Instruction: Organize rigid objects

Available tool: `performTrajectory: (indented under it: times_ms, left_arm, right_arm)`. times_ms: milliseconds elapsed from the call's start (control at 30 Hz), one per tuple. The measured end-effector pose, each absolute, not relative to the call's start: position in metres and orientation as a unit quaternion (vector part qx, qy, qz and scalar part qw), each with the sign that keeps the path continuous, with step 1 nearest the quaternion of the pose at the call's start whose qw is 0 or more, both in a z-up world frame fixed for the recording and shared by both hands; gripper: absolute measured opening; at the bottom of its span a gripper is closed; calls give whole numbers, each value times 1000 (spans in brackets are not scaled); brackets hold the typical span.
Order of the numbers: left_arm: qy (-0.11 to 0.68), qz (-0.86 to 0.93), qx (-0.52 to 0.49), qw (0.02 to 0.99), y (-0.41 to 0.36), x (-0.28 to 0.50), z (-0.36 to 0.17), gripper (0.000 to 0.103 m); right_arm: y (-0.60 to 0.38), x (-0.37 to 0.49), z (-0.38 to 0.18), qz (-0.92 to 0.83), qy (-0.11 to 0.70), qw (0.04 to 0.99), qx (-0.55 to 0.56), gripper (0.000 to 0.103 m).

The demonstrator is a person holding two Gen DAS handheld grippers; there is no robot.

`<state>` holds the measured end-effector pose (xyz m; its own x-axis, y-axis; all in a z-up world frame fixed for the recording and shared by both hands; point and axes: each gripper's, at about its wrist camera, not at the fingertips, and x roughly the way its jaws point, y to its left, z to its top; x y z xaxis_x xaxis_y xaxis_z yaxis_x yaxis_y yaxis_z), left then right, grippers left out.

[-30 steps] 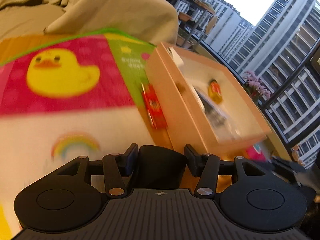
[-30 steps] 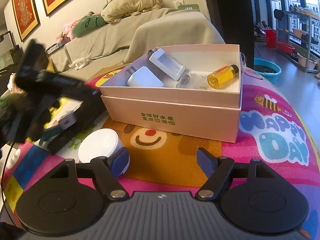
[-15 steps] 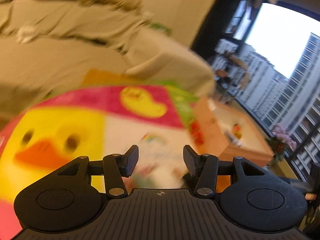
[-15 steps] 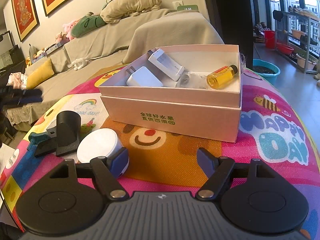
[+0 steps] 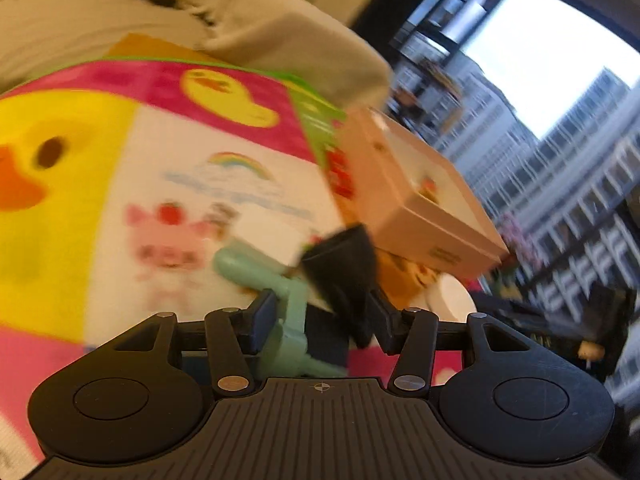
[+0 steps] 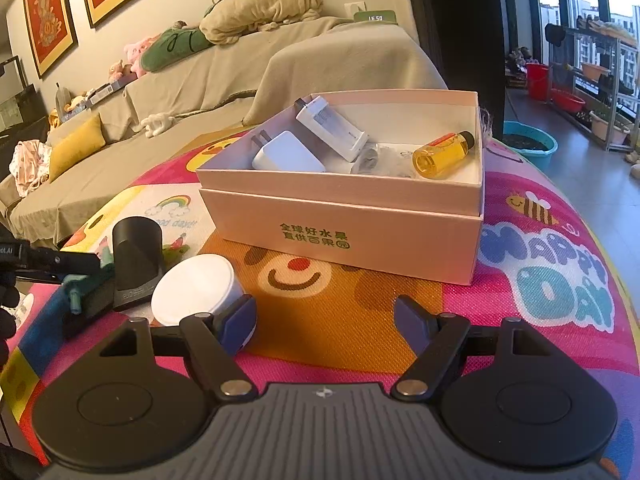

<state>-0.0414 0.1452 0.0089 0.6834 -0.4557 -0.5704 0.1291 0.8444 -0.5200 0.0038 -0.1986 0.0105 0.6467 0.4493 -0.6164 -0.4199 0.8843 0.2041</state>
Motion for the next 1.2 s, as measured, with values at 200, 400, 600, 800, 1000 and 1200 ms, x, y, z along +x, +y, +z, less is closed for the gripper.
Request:
performTrajectory:
  times_ms: [200,400,600,800,1000,1200]
  left_arm:
    - [280,-164,-104,940,125,-41,52,54]
    - [288,-206,-6,935,100,61,70,54]
    - [358,-176,-25,917,94,176,44,54]
    - [396,-199,46,895,76,224,19,52]
    - [407,-258,57,874,79,222,10,50]
    - [413,-287,28,864,89,170,10,49]
  right_arm:
    - [-198,4,10,239,346,907,20,77]
    - [-188,2,9,231,346,909,-9,80]
    - [-191,1,9,231,346,909,-5,80]
    - [-197,4,9,244,347,905,16,84]
    - [-199,5,9,253,347,903,28,87]
    - [-203,7,8,262,347,899,47,89]
